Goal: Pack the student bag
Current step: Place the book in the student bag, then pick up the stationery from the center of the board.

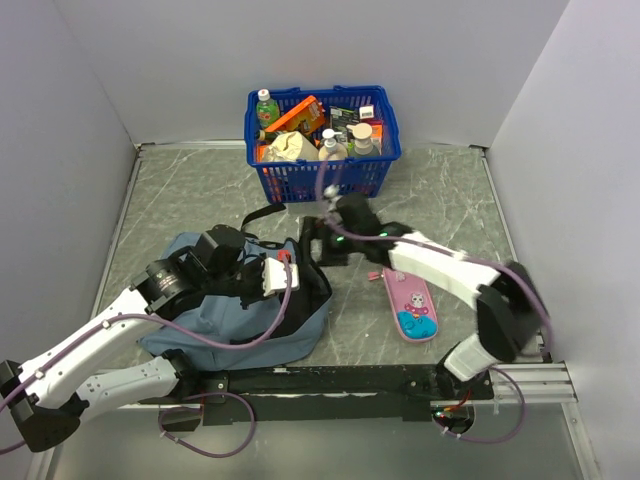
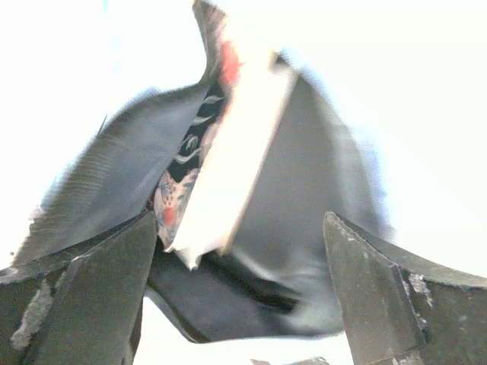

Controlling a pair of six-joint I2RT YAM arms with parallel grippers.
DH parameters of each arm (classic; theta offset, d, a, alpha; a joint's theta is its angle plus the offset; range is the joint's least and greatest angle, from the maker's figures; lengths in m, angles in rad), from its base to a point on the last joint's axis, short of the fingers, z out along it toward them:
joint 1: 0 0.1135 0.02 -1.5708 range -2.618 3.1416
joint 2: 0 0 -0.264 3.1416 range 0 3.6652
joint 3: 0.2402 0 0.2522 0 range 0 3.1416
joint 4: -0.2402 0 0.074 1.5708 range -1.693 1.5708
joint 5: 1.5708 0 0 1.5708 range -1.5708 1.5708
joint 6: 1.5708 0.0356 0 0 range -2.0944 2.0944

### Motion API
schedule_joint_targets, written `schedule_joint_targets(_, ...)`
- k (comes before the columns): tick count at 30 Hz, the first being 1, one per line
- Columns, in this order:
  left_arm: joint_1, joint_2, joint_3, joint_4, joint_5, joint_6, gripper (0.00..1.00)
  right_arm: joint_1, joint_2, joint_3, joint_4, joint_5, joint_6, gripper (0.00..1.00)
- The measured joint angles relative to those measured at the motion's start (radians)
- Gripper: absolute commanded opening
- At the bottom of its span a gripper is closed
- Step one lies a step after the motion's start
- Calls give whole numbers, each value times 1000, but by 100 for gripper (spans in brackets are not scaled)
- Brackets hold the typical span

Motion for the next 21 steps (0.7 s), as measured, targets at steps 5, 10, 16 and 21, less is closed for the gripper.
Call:
schedule_joint_targets(5,-1,-10,-14,6,8,-2,1,-133,-215,-41,-156,193,-74,100)
schedule_joint_targets(10,-1,-10,-15,10,9,-3,1,-316,-346,-148,-310,329,-102,100)
schedule_joint_targets(16,-1,-10,-15,10,10,-3,1,-621,-442,-362,-427,367,-140,100)
schedule_joint_targets(21,-1,-10,-15,7,10,-2,1,-671,-454,-419,-431,336,-145,100)
